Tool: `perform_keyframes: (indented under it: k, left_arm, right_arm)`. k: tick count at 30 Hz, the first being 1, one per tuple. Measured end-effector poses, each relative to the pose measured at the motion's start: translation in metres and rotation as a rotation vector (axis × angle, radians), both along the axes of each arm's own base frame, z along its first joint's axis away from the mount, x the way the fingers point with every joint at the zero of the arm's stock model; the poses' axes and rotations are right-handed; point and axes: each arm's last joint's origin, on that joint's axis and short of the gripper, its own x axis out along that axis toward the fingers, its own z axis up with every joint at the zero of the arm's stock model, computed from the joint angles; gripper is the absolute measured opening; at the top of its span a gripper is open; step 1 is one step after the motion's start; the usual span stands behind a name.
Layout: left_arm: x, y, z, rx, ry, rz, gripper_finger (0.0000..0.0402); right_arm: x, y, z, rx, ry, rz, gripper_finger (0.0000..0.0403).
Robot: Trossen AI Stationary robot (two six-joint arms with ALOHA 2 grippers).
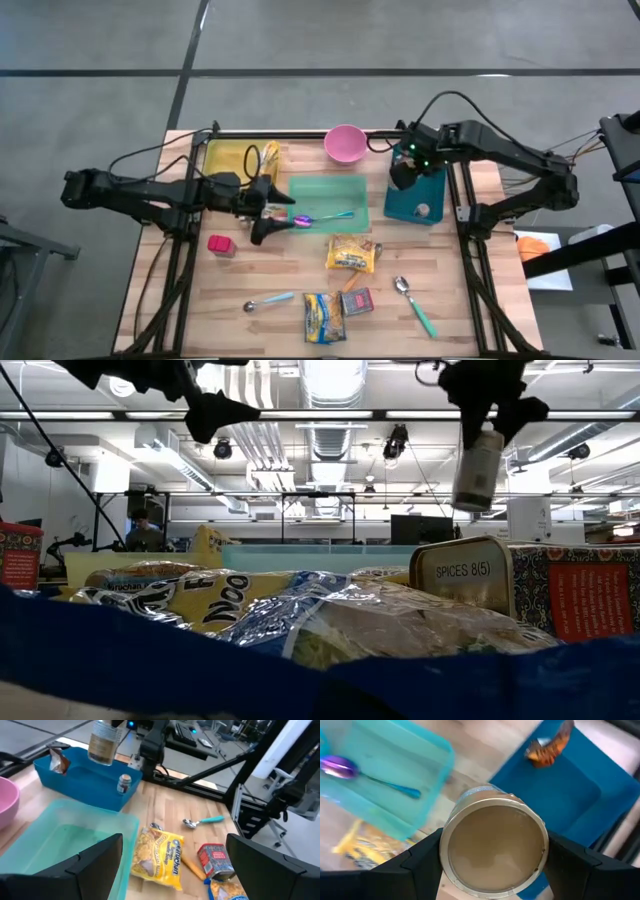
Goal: Pick & Place Food Item
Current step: Put the gold seasoning bottle into the blue bin
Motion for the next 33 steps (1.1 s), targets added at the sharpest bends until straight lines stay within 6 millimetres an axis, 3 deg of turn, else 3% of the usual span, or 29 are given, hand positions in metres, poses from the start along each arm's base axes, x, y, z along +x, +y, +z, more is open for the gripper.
perform_keyframes:
  k: [11, 18, 24, 33]
  left_arm:
    - [-0.001, 0.0, -0.003, 0.002, 0.029, -0.003, 0.036]
    - [-0.001, 0.0, -0.004, 0.003, 0.041, -0.004, 0.036]
    - [-0.001, 0.0, -0.004, 0.001, 0.042, -0.003, 0.036]
    - [-0.001, 0.0, -0.004, 0.001, 0.042, -0.003, 0.036]
  right_arm:
    - [0.011, -0.006, -0.06, 0.084, 0.198, 0.016, 0.027]
    - [0.015, -0.005, -0.098, 0.136, 0.161, 0.03, 0.027]
    - [0.01, -0.003, -0.114, 0.164, 0.19, 0.03, 0.027]
    - [0.014, -0.004, -0.118, 0.155, 0.146, 0.036, 0.027]
